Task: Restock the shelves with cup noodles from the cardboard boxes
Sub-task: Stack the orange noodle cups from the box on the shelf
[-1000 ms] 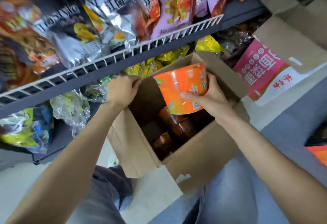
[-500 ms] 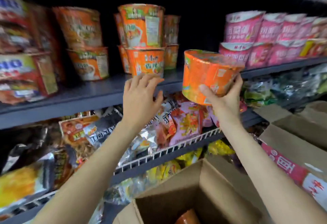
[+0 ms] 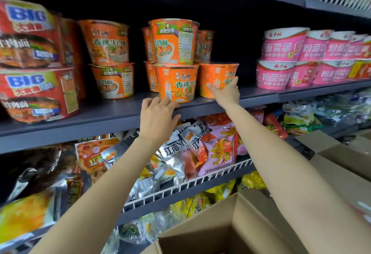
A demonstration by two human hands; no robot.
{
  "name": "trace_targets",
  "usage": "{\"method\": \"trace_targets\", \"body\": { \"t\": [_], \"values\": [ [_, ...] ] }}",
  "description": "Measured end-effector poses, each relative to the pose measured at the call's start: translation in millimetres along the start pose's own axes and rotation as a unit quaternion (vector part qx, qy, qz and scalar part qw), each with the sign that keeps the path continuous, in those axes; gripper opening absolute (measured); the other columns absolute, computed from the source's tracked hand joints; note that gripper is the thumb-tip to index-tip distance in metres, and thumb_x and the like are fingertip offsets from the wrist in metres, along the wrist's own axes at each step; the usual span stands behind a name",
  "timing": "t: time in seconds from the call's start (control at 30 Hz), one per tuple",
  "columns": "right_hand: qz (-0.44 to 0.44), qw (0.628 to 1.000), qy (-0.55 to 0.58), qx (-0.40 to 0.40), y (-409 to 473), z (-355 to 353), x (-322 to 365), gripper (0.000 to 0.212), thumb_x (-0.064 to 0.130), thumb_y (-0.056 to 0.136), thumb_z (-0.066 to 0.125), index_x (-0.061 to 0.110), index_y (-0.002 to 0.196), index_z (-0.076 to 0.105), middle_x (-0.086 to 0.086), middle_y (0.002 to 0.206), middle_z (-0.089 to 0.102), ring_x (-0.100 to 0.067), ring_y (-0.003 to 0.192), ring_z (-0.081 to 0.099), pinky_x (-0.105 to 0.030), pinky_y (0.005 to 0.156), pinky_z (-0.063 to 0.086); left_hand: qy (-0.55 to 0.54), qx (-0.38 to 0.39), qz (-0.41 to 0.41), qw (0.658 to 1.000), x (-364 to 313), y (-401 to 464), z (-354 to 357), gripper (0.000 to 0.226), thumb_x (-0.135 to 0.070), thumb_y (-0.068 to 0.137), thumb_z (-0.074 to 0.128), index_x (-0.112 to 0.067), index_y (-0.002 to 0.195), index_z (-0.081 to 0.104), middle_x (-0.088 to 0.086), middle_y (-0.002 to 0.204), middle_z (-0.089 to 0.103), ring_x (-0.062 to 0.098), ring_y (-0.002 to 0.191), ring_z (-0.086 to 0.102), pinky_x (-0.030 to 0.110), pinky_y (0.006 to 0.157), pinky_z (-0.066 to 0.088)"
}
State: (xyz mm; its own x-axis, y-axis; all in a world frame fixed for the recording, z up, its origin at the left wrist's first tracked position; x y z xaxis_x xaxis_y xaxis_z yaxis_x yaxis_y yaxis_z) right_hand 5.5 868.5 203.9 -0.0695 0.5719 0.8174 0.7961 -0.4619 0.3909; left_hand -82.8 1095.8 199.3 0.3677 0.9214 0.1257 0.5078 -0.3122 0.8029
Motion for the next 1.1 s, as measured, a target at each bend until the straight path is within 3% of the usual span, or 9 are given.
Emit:
{"method": "trace_targets", "body": {
  "t": [0.13,0.23,0.3,0.37,0.47,0.67,0.8,0.97,1.1],
  "values": [
    [-0.07,0.991,-0.114,0.002,-28.3,-7.6,-8.4,0.068,0.037,0.097,0.048,0.007,0.15,0.018,-0.017,0.157,0.016,-0.032,0.145,0.011,-0.042,0.119,0.011,-0.014,-0.069,-0.006,0.997,-3.7,-11.9,-6.7,0.023,-0.031,0.09,0.058,-0.02,0.107,0.067,-0.001,0.093,0.069,0.023,0.087,0.061,0.044,0.106,0.029],
    [-0.171,0.984,-0.043,-0.025,-79.6,-21.6,-11.0,0.041,0.024,0.097,0.049,0.014,0.137,0.048,-0.009,0.147,0.038,-0.024,0.137,0.03,-0.036,0.113,0.024,-0.122,-0.173,-0.011,0.977,-24.4,-42.5,-30.2,0.021,-0.028,0.093,0.051,-0.02,0.101,0.069,-0.01,0.084,0.069,0.017,0.078,0.058,0.037,0.104,0.029],
    [-0.224,0.974,-0.002,-0.029,-115.8,-25.6,-20.1,0.031,0.015,0.095,0.051,0.013,0.125,0.058,-0.004,0.13,0.056,-0.019,0.124,0.048,-0.035,0.106,0.037,-0.205,-0.187,-0.01,0.961,-39.4,-71.5,-34.2,0.022,-0.025,0.092,0.051,-0.019,0.099,0.07,-0.01,0.081,0.068,0.017,0.073,0.051,0.032,0.086,0.036],
    [-0.224,0.974,0.033,0.01,-149.4,-20.6,-39.9,0.026,0.012,0.094,0.051,0.014,0.118,0.061,0.003,0.112,0.066,-0.013,0.106,0.061,-0.032,0.091,0.048,-0.277,-0.124,-0.01,0.953,-50.7,-101.3,-15.2,0.021,-0.025,0.092,0.051,-0.017,0.099,0.07,-0.008,0.082,0.069,0.017,0.071,0.051,0.031,0.072,0.04],
    [-0.172,0.978,0.072,0.09,-196.3,-3.7,-82.6,0.018,0.013,0.093,0.051,0.02,0.105,0.064,0.011,0.087,0.07,-0.004,0.084,0.067,-0.02,0.074,0.05,-0.339,0.066,-0.023,0.938,-61.5,-153.5,44.6,0.028,-0.035,0.091,0.049,-0.02,0.106,0.067,-0.008,0.091,0.068,0.018,0.084,0.058,0.037,0.074,0.047],
    [0.004,0.966,0.018,0.257,-275.2,40.4,-202.0,0.021,0.018,0.083,0.053,0.038,0.082,0.062,0.015,0.074,0.069,-0.011,0.076,0.069,-0.043,0.083,0.055,-0.221,0.357,-0.101,0.902,-52.6,-246.7,135.8,0.035,-0.041,0.09,0.056,-0.03,0.123,0.058,-0.004,0.127,0.059,0.019,0.12,0.051,0.033,0.087,0.044],
    [0.043,0.959,-0.046,0.277,-307.3,37.8,-250.4,0.016,0.024,0.083,0.054,0.037,0.083,0.064,0.017,0.074,0.069,-0.006,0.075,0.068,-0.042,0.08,0.055,-0.162,0.411,-0.08,0.894,-58.9,-264.6,145.8,0.033,-0.051,0.09,0.054,-0.029,0.113,0.062,-0.002,0.104,0.068,0.024,0.097,0.064,0.029,0.067,0.042],
    [0.002,0.946,-0.182,0.268,-325.1,23.4,-248.8,0.017,0.021,0.091,0.057,0.024,0.103,0.068,0.008,0.096,0.072,-0.012,0.089,0.067,-0.029,0.078,0.053,-0.143,0.343,-0.022,0.928,-80.8,-261.5,124.1,0.024,-0.039,0.094,0.052,-0.021,0.1,0.066,0.004,0.094,0.069,0.03,0.088,0.064,0.032,0.062,0.042],
    [0.049,0.86,-0.327,0.388,-328.3,36.9,-263.0,0.032,0.031,0.093,0.053,0.024,0.123,0.06,-0.002,0.124,0.062,-0.027,0.113,0.058,-0.035,0.089,0.047,-0.177,0.247,0.048,0.952,-114.7,-252.9,87.4,0.01,-0.027,0.084,0.067,-0.017,0.087,0.069,0.003,0.076,0.068,0.027,0.069,0.066,0.028,0.048,0.045]
  ]
}}
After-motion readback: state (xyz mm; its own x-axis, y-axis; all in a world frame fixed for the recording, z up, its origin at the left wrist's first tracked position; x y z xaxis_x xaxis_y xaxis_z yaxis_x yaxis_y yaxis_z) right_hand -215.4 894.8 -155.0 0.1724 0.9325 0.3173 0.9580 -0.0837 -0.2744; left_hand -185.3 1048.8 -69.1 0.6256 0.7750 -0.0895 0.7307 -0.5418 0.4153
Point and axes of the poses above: each hand's wrist, its own y-axis towards the middle knuckle, its own z-axis out of the palm, x = y × z, the point moved 8 cm from there along y, towards the middle knuckle
